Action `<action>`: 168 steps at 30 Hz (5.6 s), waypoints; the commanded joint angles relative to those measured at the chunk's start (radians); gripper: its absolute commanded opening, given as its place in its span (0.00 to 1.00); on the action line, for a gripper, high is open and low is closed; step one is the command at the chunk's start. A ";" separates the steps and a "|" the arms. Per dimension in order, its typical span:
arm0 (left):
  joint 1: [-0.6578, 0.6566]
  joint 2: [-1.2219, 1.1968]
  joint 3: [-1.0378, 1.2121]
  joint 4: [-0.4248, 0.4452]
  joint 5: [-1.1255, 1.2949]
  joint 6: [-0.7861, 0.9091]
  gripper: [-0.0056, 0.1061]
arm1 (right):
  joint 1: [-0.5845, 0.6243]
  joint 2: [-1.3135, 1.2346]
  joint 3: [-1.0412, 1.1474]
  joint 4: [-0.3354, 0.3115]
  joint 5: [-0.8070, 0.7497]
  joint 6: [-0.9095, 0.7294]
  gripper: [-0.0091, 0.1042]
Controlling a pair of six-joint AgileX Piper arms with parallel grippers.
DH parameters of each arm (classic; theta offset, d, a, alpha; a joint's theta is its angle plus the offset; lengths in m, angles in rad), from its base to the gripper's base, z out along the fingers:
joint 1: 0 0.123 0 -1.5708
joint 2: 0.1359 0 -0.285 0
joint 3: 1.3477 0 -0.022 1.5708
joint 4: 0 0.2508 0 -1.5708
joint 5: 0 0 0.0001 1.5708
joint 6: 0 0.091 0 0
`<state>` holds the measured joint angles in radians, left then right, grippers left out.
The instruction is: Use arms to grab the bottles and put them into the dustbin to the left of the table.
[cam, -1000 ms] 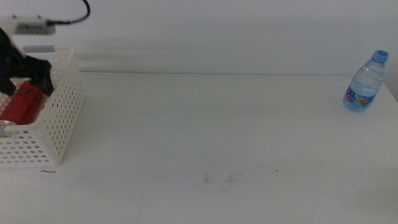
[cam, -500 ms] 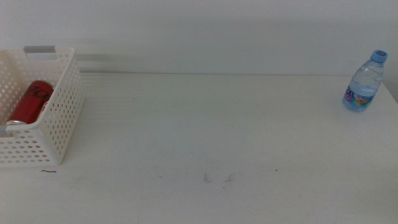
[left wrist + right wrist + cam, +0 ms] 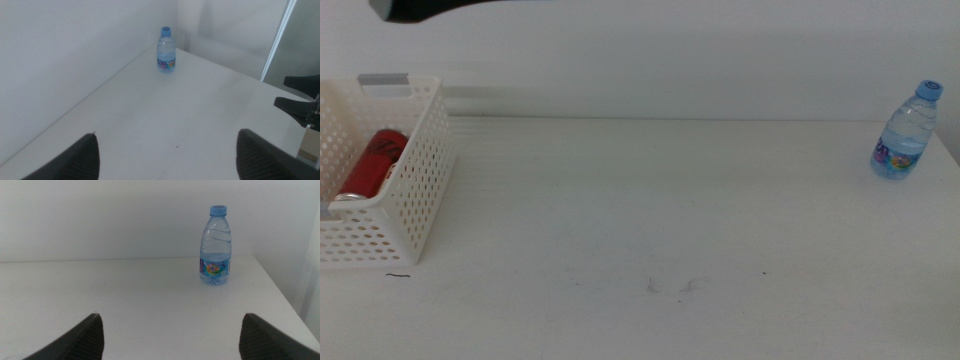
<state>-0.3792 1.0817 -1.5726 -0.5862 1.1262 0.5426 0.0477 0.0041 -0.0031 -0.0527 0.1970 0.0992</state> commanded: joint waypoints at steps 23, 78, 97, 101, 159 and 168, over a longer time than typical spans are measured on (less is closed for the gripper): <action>-0.009 0.000 0.004 0.048 -0.017 -0.018 0.89 | -0.007 0.461 -0.288 0.039 -0.015 -0.002 0.80; -0.009 0.000 0.004 0.055 -0.019 -0.018 0.89 | -0.051 2.177 -0.931 0.391 -1.206 -0.362 0.80; -0.009 0.000 0.004 0.055 -0.019 -0.018 0.89 | -0.058 2.303 -1.130 0.462 -1.151 -0.389 0.63; -0.009 0.000 0.004 0.055 -0.019 -0.018 0.89 | -0.058 2.305 -1.147 0.462 -1.145 -0.389 0.33; -0.009 0.000 0.004 0.055 -0.019 -0.018 0.89 | 0.597 1.314 -0.871 0.584 0.127 -0.406 0.78; -0.009 0.000 0.004 0.055 -0.019 -0.018 0.89 | 0.597 0.864 -1.007 -0.027 0.415 0.083 0.78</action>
<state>-0.3870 1.0823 -1.5702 -0.5288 1.1181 0.5347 0.6412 0.8959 -0.9986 0.0798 0.5320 0.0655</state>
